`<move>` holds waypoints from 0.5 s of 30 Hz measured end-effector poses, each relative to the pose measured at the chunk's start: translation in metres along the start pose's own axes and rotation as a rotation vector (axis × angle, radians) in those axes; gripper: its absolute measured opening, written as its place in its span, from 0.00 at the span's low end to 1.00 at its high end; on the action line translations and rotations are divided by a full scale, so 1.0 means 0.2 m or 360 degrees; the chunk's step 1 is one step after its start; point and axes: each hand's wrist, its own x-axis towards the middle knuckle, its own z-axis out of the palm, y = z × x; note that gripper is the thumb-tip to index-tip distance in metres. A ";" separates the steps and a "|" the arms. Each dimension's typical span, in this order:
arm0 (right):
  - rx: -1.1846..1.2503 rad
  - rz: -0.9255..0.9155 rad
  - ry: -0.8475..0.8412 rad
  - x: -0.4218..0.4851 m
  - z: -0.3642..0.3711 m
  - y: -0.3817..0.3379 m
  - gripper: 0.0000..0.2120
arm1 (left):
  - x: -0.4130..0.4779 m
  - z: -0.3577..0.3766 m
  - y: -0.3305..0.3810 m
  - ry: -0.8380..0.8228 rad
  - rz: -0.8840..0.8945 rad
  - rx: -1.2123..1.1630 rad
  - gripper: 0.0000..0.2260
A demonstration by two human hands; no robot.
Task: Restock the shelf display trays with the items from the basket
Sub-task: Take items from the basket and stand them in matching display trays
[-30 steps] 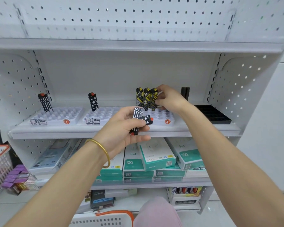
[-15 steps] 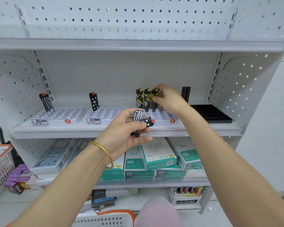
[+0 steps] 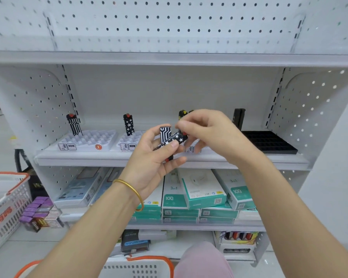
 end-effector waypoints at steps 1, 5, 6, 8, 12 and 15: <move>0.0081 0.0008 -0.0118 0.00 0.02 -0.02 0.06 | -0.01 -0.01 0.00 0.0013 0.0016 0.0011 0.17; 0.0149 0.0001 -0.0200 0.06 0.11 -0.04 0.04 | -0.03 -0.10 0.04 0.0112 0.0020 0.0125 0.15; 0.0201 0.0007 -0.0143 0.09 0.14 -0.04 0.04 | -0.04 -0.13 0.05 0.0166 0.0017 0.0150 0.13; 0.0258 0.0010 0.0028 0.19 0.19 -0.06 0.04 | -0.04 -0.20 0.10 0.0295 0.0027 0.0146 0.07; -0.0088 -0.0129 0.0096 0.41 0.30 -0.08 0.07 | -0.04 -0.35 0.20 0.0447 0.0084 0.0071 0.09; -0.0418 -0.0225 0.0054 0.53 0.39 -0.07 0.10 | -0.04 -0.43 0.23 0.0428 0.0103 0.0103 0.10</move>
